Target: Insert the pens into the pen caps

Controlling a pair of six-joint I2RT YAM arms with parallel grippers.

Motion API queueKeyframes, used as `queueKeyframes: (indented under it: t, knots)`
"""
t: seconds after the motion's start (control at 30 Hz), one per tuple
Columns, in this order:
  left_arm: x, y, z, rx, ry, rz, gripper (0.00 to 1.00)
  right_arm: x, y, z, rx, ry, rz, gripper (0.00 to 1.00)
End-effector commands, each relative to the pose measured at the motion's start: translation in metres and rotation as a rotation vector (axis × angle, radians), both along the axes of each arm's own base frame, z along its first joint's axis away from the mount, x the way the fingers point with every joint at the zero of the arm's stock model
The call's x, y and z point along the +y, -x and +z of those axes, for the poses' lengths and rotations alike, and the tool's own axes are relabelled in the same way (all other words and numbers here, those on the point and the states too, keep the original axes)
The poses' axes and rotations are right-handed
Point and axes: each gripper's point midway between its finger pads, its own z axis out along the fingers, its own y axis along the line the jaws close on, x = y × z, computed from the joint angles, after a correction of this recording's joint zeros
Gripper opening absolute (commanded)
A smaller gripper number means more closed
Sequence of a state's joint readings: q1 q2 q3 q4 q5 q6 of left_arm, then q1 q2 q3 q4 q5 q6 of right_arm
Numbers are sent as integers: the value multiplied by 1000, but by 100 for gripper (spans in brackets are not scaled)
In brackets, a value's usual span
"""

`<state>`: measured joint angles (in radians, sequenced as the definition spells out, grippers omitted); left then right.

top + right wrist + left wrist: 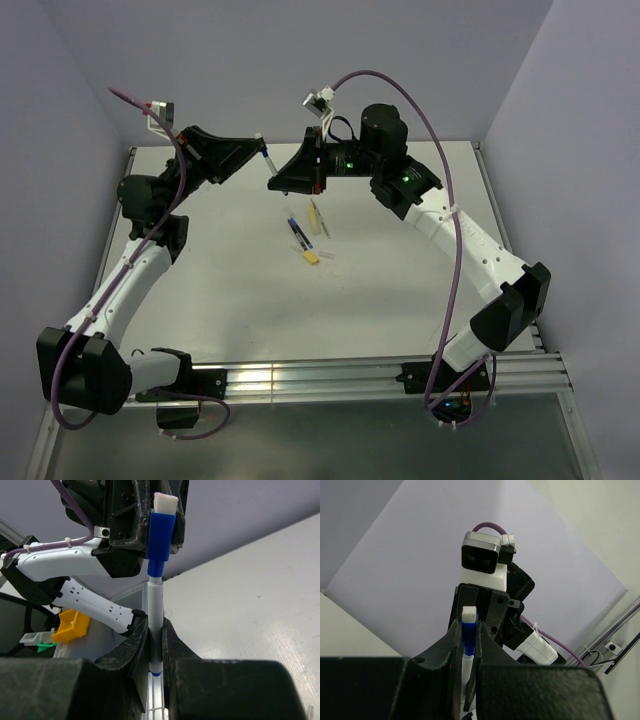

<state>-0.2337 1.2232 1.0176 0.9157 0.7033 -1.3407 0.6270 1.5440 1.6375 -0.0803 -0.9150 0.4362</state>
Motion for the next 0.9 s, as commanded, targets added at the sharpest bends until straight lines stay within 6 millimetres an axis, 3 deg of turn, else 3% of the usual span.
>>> queueKeyframes:
  t: [0.0,0.2,0.53,0.87]
  knots:
    - [-3,14,5,-39,-1,-33,0,-5,-3,32,-90,-56,-14,0]
    - [-8,15,-2,-23,-3,-40,0,-5,-8,36,-100,-63,-25,0]
    - [-39,11,-43,89,-57,-86,0,1,-20,77,-167,-135,-51,0]
    - [-68,34,-87,142,-166,-179,0,-6,-23,103,-265,-170,-46,0]
